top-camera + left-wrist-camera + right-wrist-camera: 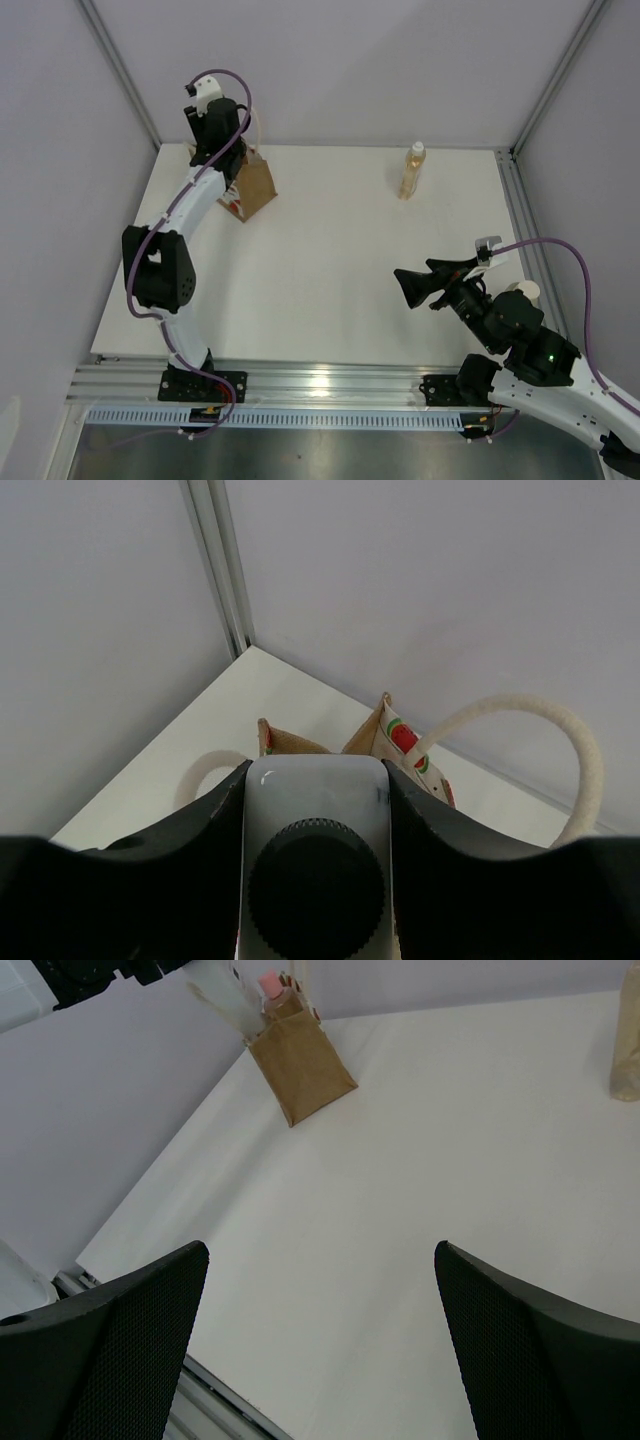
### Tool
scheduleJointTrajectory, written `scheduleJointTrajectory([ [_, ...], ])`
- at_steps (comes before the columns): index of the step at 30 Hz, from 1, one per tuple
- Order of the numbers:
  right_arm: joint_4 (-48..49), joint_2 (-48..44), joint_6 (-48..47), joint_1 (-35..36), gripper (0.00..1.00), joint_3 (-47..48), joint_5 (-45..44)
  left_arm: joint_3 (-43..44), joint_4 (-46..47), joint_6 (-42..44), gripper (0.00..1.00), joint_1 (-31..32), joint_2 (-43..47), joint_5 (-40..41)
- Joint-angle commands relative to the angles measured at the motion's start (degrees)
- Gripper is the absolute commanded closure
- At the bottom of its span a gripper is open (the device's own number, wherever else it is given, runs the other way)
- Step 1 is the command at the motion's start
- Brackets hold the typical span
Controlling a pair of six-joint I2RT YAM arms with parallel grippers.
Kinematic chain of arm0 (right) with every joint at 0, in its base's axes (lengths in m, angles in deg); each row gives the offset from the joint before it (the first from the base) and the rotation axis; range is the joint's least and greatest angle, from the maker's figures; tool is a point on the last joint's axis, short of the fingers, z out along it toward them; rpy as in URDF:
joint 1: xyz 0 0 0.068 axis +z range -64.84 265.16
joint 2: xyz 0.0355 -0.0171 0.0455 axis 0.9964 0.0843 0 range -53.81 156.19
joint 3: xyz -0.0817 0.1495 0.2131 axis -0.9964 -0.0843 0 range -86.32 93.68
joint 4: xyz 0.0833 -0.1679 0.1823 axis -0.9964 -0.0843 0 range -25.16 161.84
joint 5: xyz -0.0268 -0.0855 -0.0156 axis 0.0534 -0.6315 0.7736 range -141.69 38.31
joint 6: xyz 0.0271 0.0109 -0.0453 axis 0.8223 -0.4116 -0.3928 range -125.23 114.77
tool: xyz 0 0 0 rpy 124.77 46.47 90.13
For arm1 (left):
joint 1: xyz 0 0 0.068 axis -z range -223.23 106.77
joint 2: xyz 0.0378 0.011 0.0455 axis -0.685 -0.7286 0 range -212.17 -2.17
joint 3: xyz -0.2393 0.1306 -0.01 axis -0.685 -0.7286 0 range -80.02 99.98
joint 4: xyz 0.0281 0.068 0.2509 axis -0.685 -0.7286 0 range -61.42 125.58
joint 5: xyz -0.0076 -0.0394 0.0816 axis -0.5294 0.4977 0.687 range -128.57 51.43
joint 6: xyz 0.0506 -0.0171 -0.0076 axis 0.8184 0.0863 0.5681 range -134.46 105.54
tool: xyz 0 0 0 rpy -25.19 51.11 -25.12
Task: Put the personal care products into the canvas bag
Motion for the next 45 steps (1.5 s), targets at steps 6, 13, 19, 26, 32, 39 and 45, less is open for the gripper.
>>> scheduleJointTrajectory([
  [6,1.4,0.2,0.1,0.2,0.01,0.7,0.7,3.4,1.0,-9.0,0.99,-1.2,-0.9,-2.1],
  [13,1.9,1.0,0.2,0.2,0.01,0.5,1.5,3.5,-2.9,-12.8,1.00,-1.4,-1.8,-6.3],
  [19,1.4,1.1,0.1,0.2,0.01,0.8,1.3,2.8,-5.2,-15.2,0.99,-1.4,-3.1,-8.5],
  [26,1.3,0.0,0.1,0.2,0.01,0.7,1.1,6.8,-10.1,-17.2,0.97,-1.4,-7.7,-9.6],
  [32,1.4,0.4,0.3,0.2,0.01,0.8,1.8,7.7,-11.4,-18.4,0.78,-1.5,-9.1,-10.2],
  [39,1.4,0.1,0.4,0.2,0.01,0.8,1.8,7.5,-11.7,-18.3,0.53,-1.8,-9.2,-11.3],
  [45,1.4,0.2,0.3,0.2,0.01,0.8,1.5,6.8,-11.6,-17.4,0.52,-1.8,-8.0,-11.7],
])
